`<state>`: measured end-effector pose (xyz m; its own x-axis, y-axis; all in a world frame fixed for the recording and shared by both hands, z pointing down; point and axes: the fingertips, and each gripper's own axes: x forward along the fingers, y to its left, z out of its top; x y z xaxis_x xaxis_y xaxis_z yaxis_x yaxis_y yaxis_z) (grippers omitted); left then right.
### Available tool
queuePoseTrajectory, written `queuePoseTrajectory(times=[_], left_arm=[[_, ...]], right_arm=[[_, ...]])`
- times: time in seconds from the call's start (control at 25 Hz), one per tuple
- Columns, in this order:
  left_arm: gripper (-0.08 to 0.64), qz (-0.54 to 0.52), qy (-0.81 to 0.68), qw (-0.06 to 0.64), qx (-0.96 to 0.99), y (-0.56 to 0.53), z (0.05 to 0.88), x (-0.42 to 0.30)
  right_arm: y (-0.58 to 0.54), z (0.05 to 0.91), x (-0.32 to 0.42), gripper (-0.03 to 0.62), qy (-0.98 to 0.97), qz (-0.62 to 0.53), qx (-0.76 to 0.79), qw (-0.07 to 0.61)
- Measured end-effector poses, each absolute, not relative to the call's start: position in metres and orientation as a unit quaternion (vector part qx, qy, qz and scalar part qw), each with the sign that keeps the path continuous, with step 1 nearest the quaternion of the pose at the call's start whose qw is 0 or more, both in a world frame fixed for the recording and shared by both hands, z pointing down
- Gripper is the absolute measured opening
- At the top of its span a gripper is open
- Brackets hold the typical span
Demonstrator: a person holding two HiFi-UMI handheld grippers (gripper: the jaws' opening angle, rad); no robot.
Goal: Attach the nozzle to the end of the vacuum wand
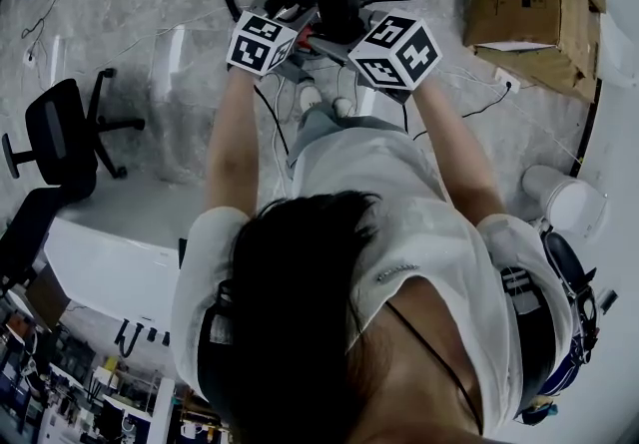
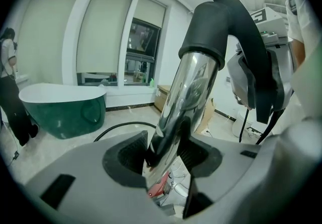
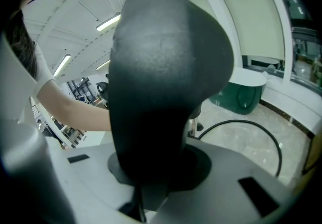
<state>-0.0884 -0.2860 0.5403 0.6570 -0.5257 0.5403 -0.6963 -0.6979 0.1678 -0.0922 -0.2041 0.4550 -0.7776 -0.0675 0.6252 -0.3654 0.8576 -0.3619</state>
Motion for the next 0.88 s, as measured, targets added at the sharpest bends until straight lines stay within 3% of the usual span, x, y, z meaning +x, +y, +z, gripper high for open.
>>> queuePoseTrajectory(times=[0.24,0.88], left_arm=[[0.183,0.244,-0.336,0.179,0.892,-0.285,0.542,-0.084],[0.189,0.255,-0.326,0.188,0.891,-0.273,0.554,-0.070]], right_arm=[[-0.200,0.464,-0.091,0.087,-0.904,0.216,0.128,0.345],[-0.188,0.470,-0.076,0.103,-0.913,0.253,0.140,0.288]])
